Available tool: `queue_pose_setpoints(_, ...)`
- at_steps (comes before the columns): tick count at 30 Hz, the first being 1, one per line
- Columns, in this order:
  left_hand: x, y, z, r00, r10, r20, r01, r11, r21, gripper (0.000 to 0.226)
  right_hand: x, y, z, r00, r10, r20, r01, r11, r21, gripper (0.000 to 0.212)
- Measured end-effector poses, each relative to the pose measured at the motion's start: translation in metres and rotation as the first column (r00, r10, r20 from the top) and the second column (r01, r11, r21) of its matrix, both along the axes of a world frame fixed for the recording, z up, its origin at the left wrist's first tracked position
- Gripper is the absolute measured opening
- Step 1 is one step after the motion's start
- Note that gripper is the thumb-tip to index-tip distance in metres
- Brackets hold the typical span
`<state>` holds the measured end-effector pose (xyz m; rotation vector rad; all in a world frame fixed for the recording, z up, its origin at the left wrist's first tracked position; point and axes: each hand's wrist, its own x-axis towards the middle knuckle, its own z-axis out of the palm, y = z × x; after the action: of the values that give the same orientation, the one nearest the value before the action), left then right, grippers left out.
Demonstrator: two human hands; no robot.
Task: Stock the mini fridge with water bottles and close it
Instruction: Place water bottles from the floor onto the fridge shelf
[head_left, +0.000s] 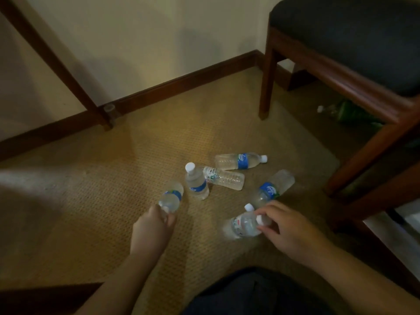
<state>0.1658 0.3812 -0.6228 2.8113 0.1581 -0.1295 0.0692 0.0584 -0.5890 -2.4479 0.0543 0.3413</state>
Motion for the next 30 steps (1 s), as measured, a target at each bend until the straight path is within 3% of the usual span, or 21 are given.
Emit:
queue_pose_setpoints(4, 0.027, -0.015, 0.052, 0.990, -0.126, 0.063, 0.122, 0.990, 0.066, 0.029, -0.010, -0.024, 0.048, 0.996, -0.063, 0.063, 0.065, 0.997, -0.044, 0.031)
queue_pose_setpoints(8, 0.022, -0.045, 0.108, 0.958, -0.222, 0.179, 0.234, 0.971, -0.051, 0.028, -0.039, -0.058, 0.092, 0.963, -0.201, 0.179, 0.210, 0.977, -0.033, 0.032)
queue_pose_setpoints(12, 0.005, -0.088, 0.176, 0.849, -0.463, 0.255, 0.498, 0.862, -0.094, 0.020, -0.079, -0.082, 0.130, 0.893, -0.316, 0.320, 0.346, 0.937, -0.042, 0.034)
queue_pose_setpoints(18, -0.015, -0.170, 0.256, 0.591, -0.662, 0.461, 0.760, 0.649, -0.041, 0.020, -0.133, -0.111, 0.166, 0.693, -0.537, 0.480, 0.590, 0.806, 0.049, 0.035)
queue_pose_setpoints(22, -0.028, -0.233, 0.280, 0.367, -0.771, 0.520, 0.895, 0.445, 0.030, 0.023, -0.169, -0.125, 0.175, 0.598, -0.599, 0.532, 0.699, 0.714, 0.018, 0.032)
queue_pose_setpoints(30, -0.071, -0.338, 0.288, 0.027, -0.851, 0.525, 0.997, 0.059, 0.044, 0.032, -0.238, -0.156, 0.158, 0.245, -0.674, 0.697, 0.925, 0.379, 0.040, 0.031)
